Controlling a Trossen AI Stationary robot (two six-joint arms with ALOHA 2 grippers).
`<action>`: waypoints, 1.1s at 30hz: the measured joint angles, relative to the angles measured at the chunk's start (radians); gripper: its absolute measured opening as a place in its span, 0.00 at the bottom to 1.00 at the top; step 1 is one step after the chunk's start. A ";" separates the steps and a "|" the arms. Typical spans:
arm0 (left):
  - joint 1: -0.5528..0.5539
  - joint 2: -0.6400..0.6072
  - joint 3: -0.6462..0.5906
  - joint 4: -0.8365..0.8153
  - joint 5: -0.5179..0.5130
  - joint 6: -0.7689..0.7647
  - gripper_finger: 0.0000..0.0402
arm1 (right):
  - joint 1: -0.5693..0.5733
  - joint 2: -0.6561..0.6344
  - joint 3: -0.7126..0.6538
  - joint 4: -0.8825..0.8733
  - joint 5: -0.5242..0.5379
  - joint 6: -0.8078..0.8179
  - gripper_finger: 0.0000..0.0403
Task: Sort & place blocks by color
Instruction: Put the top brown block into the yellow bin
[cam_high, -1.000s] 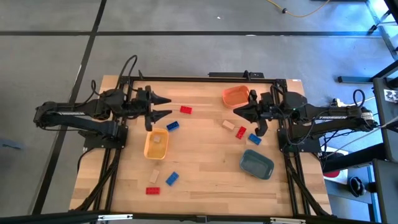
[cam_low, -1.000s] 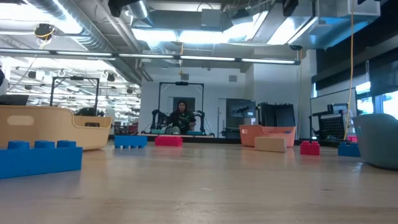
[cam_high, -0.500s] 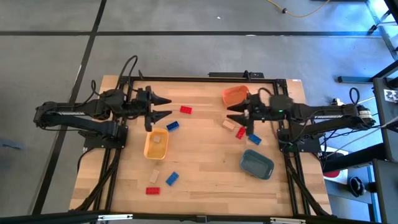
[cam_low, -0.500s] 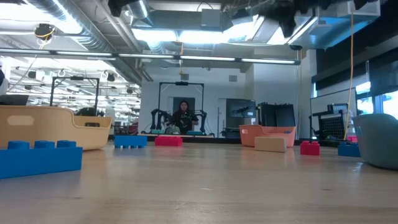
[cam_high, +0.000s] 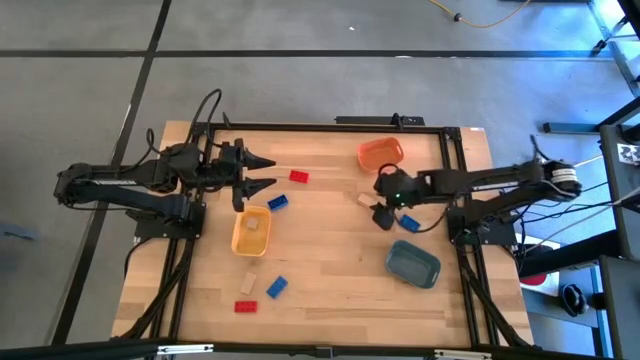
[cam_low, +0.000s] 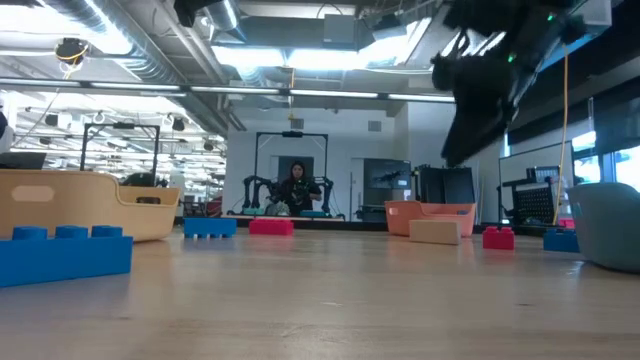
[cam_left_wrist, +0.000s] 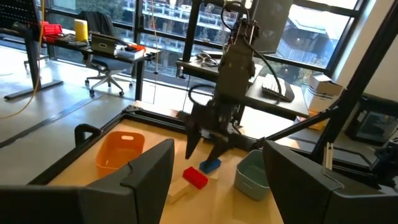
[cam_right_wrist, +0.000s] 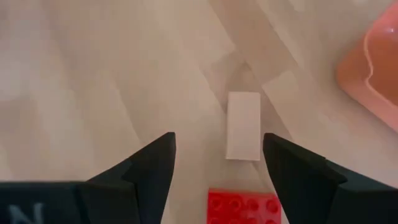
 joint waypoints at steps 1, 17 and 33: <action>0.000 0.000 0.000 0.000 0.000 0.000 0.59 | 0.000 0.023 0.000 0.009 0.011 0.003 0.61; 0.000 0.000 0.000 0.000 0.000 0.000 0.59 | -0.001 0.260 0.000 0.120 0.128 0.001 0.61; 0.000 0.000 0.000 0.000 -0.022 0.000 0.59 | 0.000 0.409 0.003 0.153 0.125 0.033 0.61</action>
